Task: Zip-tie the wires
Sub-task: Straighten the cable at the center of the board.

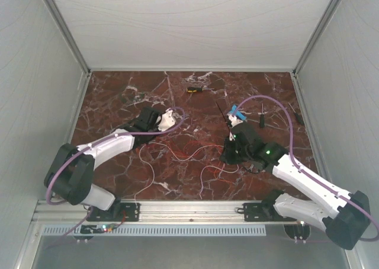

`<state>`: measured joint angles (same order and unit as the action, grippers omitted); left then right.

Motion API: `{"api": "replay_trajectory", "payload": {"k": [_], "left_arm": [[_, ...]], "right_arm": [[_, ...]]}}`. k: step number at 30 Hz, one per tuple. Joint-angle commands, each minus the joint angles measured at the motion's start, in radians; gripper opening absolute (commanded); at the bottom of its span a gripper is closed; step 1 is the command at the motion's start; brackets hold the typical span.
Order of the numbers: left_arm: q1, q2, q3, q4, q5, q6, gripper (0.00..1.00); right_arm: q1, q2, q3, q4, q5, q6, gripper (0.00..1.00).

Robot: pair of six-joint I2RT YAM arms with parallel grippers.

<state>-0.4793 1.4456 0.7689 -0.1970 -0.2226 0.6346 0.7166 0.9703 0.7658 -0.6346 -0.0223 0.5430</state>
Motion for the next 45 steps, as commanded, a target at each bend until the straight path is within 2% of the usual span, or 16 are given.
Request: {"api": "replay_trajectory", "payload": {"k": [1,13,18,20,27,30,33,35,45], "left_arm": [[-0.015,0.043,0.045,-0.041,0.019,-0.024,0.11],[-0.017,0.078,0.054,-0.085,0.03,-0.047,0.31],[-0.018,0.082,0.055,-0.096,0.049,-0.052,0.46],[-0.017,0.081,0.056,-0.1,0.052,-0.053,0.52],[-0.016,0.051,0.056,-0.099,0.073,-0.069,0.6],[-0.016,0.019,0.056,-0.098,0.092,-0.072,0.74],[-0.016,-0.015,0.057,-0.097,0.106,-0.077,0.78],[-0.016,-0.037,0.05,-0.09,0.111,-0.077,0.86],[0.004,-0.142,0.047,-0.041,0.137,-0.112,0.94]], "right_arm": [[-0.006,0.004,-0.064,0.058,-0.032,-0.003,0.0],[-0.005,0.051,-0.126,0.133,-0.087,-0.027,0.0],[0.001,0.054,-0.12,0.13,-0.101,-0.031,0.0],[0.005,0.054,-0.115,0.125,-0.104,-0.031,0.04],[0.025,0.066,-0.088,0.103,-0.123,-0.034,0.2],[0.032,0.064,-0.075,0.091,-0.119,-0.029,0.23],[0.033,0.061,-0.062,0.084,-0.11,-0.022,0.25],[0.035,0.061,-0.051,0.073,-0.105,-0.02,0.25],[0.044,0.02,-0.02,0.036,-0.084,-0.008,0.27]]}}
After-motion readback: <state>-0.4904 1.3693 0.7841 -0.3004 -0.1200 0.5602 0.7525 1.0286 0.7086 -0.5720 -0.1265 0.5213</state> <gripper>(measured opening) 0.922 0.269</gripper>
